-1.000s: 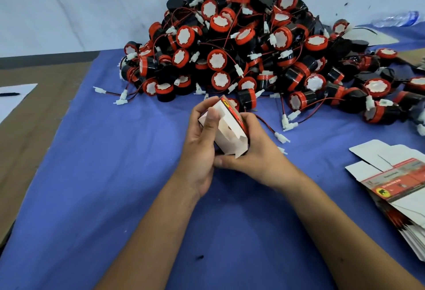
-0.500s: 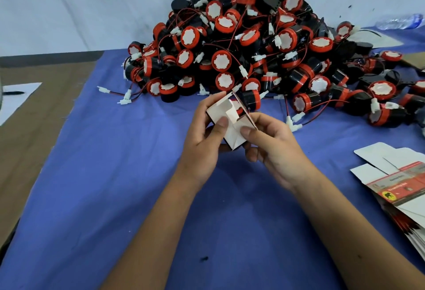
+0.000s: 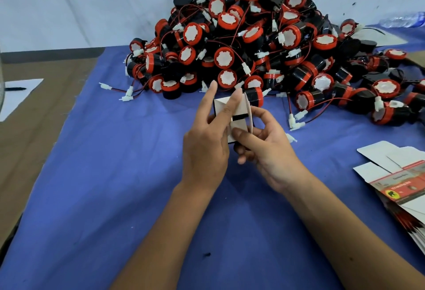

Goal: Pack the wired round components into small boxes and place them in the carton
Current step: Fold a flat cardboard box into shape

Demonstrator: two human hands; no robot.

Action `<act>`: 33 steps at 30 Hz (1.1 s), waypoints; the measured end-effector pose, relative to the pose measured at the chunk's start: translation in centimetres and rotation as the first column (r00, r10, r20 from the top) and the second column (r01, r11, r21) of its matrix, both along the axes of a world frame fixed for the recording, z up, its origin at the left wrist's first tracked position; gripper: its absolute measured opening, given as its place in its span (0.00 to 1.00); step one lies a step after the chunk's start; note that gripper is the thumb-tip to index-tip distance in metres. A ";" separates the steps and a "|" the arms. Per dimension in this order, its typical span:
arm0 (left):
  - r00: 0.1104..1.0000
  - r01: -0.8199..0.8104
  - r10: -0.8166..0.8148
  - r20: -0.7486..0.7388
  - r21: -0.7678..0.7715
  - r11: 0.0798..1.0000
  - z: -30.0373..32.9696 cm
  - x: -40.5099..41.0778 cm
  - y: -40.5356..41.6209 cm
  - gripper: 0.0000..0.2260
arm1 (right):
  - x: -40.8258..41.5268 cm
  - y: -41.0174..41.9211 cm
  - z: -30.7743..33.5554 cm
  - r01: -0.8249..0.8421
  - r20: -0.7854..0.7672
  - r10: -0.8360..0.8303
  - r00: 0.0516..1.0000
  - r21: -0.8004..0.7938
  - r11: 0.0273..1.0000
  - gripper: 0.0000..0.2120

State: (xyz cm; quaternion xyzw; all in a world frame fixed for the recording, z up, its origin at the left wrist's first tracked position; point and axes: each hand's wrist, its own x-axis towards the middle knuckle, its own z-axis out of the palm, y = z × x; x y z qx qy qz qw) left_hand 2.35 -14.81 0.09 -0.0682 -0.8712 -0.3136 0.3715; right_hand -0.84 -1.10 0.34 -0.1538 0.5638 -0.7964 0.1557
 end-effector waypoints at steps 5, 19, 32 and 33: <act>0.981 0.187 -0.194 0.022 0.182 0.965 0.0 -0.3 -0.5 0.27 | 0.4 -0.2 0.4 0.025 -0.033 -0.025 0.999 -0.007 1.000 0.30; 0.988 0.148 -0.135 -0.070 0.233 0.961 0.3 -0.6 -1.4 0.19 | 1.2 -0.2 1.6 -0.228 0.042 0.244 0.969 -0.233 0.945 0.27; 0.982 0.184 -0.179 -0.064 0.094 0.978 0.7 0.3 0.4 0.12 | 0.5 0.5 0.7 -0.060 -0.026 0.060 0.998 -0.012 0.998 0.14; 0.979 0.200 -0.195 -0.054 0.112 0.973 0.9 0.5 0.6 0.12 | 0.4 0.5 0.6 -0.042 -0.030 0.042 0.999 -0.002 0.999 0.14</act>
